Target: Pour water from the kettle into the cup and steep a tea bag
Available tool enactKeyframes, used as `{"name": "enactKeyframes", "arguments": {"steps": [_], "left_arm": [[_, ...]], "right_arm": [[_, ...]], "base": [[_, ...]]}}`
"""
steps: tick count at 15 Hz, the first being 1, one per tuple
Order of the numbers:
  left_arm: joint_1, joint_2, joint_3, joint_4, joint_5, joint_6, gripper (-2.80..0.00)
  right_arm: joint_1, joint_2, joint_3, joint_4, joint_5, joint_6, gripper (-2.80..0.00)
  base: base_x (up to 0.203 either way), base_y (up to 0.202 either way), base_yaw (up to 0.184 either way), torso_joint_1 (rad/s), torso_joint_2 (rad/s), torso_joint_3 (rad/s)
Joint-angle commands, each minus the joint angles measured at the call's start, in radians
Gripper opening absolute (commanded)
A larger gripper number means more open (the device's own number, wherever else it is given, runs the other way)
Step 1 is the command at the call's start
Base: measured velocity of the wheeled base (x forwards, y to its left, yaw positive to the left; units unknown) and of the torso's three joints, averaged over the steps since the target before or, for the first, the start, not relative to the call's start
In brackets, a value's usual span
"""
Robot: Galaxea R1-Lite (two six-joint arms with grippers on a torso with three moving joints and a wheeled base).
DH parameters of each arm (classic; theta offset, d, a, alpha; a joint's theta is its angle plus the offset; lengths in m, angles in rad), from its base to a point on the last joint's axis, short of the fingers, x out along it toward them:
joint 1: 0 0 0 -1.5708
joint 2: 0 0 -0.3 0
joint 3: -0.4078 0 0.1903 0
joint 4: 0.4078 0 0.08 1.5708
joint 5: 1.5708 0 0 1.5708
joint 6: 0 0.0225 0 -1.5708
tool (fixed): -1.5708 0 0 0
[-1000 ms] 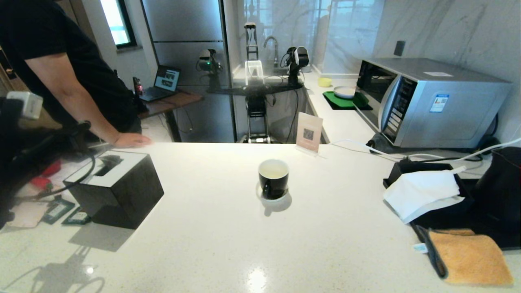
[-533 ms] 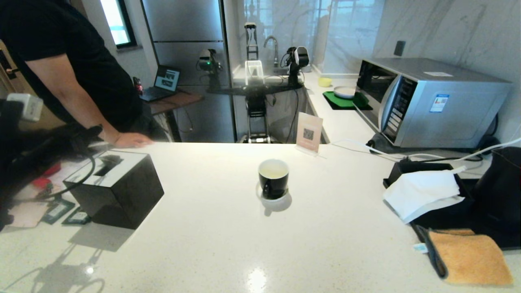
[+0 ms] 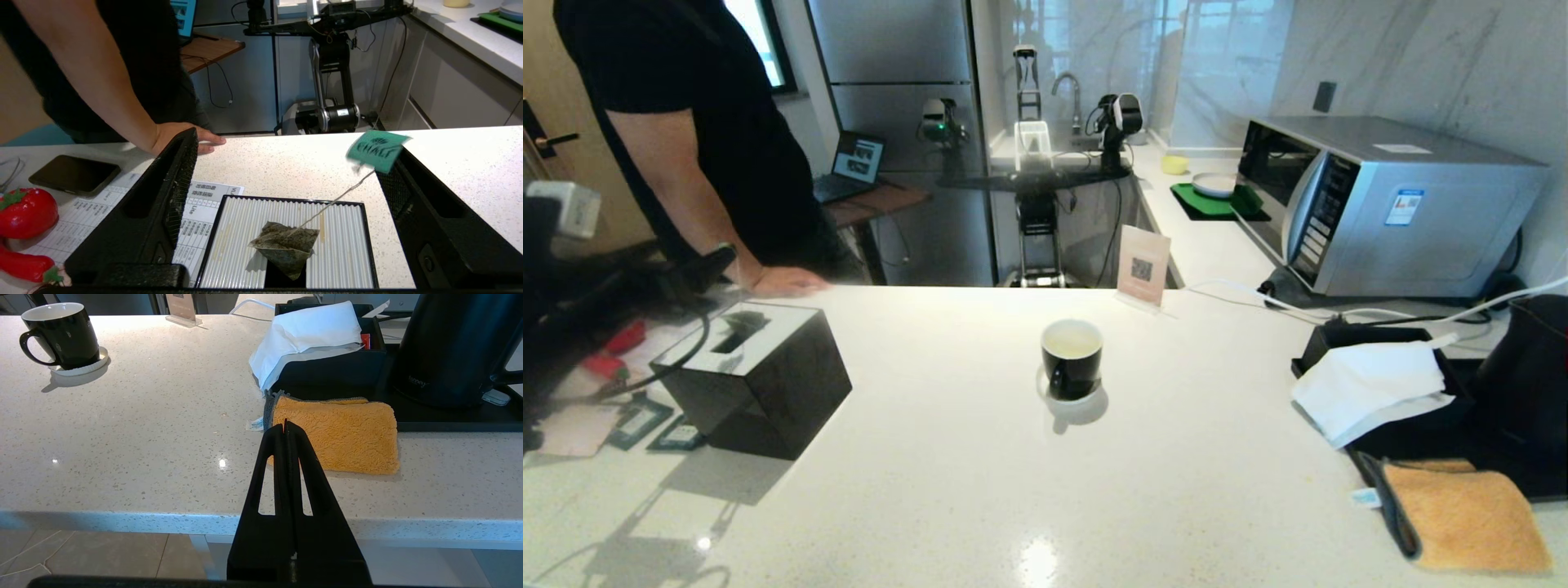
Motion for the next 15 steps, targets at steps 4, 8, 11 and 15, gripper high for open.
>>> {"name": "enactKeyframes", "arguments": {"steps": [4, 8, 11, 15], "left_arm": [[0.000, -0.026, 0.005, -0.005, -0.002, 0.000, 0.00], [-0.001, -0.059, 0.031, -0.004, -0.002, -0.003, 0.00], [-0.003, -0.089, 0.061, -0.003, -0.004, -0.003, 0.00], [-0.003, -0.138, 0.124, -0.002, -0.004, -0.003, 0.00]], "right_arm": [[0.000, 0.002, 0.000, 0.000, 0.000, 0.000, -2.80], [0.000, 0.002, 0.000, 0.000, 0.000, 0.000, -2.80], [0.000, 0.002, 0.000, 0.000, 0.000, 0.000, -2.80], [0.000, 0.002, 0.000, 0.000, 0.000, 0.000, -2.80]], "base": [[0.000, 0.000, 0.000, 0.000, 0.00, 0.000], [0.000, 0.000, 0.000, 0.000, 0.00, 0.000], [0.000, 0.000, 0.000, 0.000, 0.00, 0.000], [0.000, 0.000, 0.000, 0.000, 0.00, 0.000]]}}
